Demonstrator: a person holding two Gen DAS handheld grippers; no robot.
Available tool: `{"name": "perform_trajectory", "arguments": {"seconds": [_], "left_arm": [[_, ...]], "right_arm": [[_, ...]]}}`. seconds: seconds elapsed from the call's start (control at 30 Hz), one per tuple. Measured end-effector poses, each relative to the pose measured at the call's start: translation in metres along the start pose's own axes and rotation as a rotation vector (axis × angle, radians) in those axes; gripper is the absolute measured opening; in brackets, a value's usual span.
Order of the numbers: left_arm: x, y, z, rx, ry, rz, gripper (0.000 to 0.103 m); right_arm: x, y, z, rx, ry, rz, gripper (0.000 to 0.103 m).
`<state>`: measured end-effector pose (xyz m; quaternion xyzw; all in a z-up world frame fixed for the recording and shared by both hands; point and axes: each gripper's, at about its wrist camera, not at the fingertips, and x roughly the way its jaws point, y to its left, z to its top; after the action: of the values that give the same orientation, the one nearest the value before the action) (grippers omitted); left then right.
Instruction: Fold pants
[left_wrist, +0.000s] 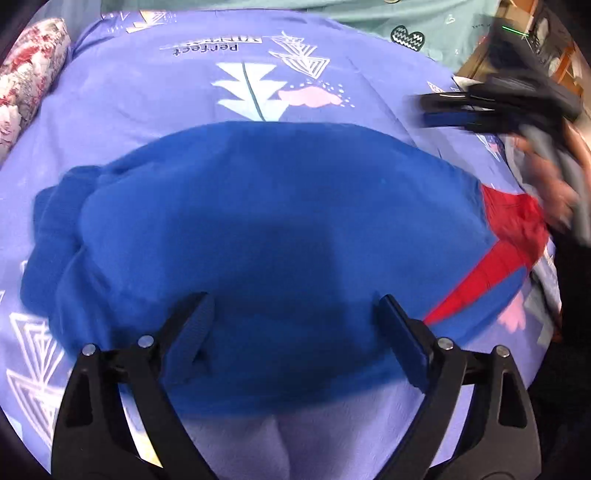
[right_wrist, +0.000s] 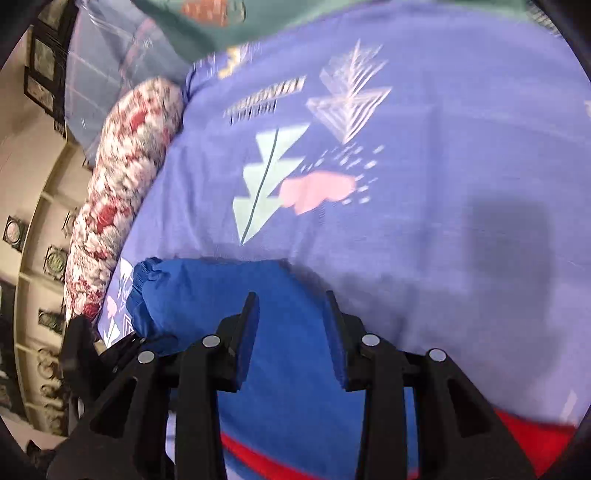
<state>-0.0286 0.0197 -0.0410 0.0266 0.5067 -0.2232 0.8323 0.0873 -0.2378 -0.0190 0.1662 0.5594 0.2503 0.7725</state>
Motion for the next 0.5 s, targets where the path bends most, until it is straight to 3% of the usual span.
{"name": "perform_trajectory", "arguments": {"seconds": [0.07,0.17,0.33,0.4,0.5], "left_arm": [[-0.013,0.001,-0.007,-0.004,0.000,-0.003,0.091],[-0.019,0.012,-0.014,-0.039,0.025,-0.004,0.091],[-0.029,0.022,-0.013,-0.069,0.005,-0.055,0.090],[-0.042,0.015,-0.006,-0.055,-0.052,-0.101,0.090],[-0.047,0.004,0.009,-0.004,-0.099,-0.098,0.091]], "right_arm": [[0.035,-0.003,0.012,0.031,0.079,0.028,0.037],[0.051,-0.003,0.014,0.037,0.143,0.078,0.044],[0.038,0.016,-0.002,-0.007,0.234,0.217,0.047],[0.034,0.024,-0.011,-0.019,0.270,0.273,0.052],[0.038,0.031,-0.019,-0.011,0.312,0.293,0.059]]}}
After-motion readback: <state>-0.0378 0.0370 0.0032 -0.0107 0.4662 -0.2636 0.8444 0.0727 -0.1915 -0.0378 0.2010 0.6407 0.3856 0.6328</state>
